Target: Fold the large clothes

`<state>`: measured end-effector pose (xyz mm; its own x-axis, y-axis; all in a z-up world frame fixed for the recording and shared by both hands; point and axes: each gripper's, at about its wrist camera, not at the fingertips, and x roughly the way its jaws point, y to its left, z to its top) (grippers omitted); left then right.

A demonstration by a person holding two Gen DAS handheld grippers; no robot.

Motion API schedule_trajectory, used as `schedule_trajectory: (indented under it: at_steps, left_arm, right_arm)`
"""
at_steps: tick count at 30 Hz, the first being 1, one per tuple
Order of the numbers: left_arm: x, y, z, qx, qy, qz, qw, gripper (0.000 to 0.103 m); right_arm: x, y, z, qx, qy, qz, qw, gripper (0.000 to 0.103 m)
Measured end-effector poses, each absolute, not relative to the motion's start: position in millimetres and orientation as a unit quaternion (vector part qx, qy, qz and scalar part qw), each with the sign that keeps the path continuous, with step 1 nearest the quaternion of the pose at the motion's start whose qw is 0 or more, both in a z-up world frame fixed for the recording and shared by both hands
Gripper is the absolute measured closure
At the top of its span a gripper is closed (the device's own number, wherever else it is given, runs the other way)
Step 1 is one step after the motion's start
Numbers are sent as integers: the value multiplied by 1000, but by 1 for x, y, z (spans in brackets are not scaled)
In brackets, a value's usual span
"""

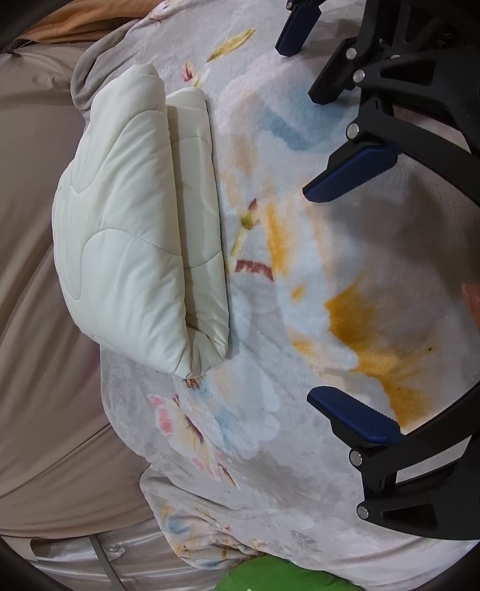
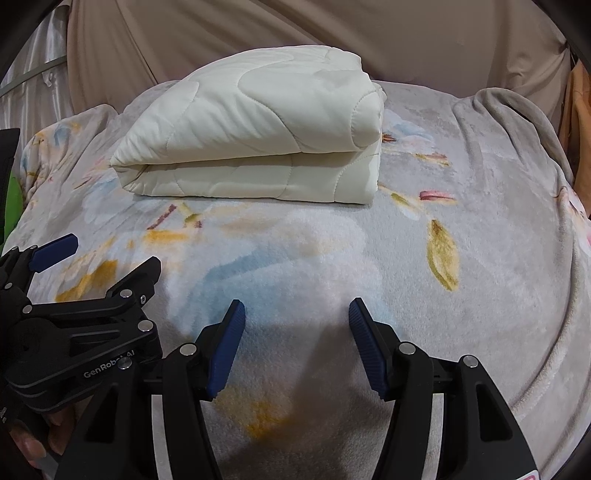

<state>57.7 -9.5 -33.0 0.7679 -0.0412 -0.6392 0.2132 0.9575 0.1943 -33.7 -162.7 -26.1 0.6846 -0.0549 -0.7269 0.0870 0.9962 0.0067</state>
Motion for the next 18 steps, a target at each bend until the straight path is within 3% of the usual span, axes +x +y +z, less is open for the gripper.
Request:
schedule_trajectory:
  at_steps: [18]
  left_arm:
    - [55,-8,-29,125,323,-66,936,6]
  right_arm:
    - [-38,-156,-23,13,382,-53,922,45]
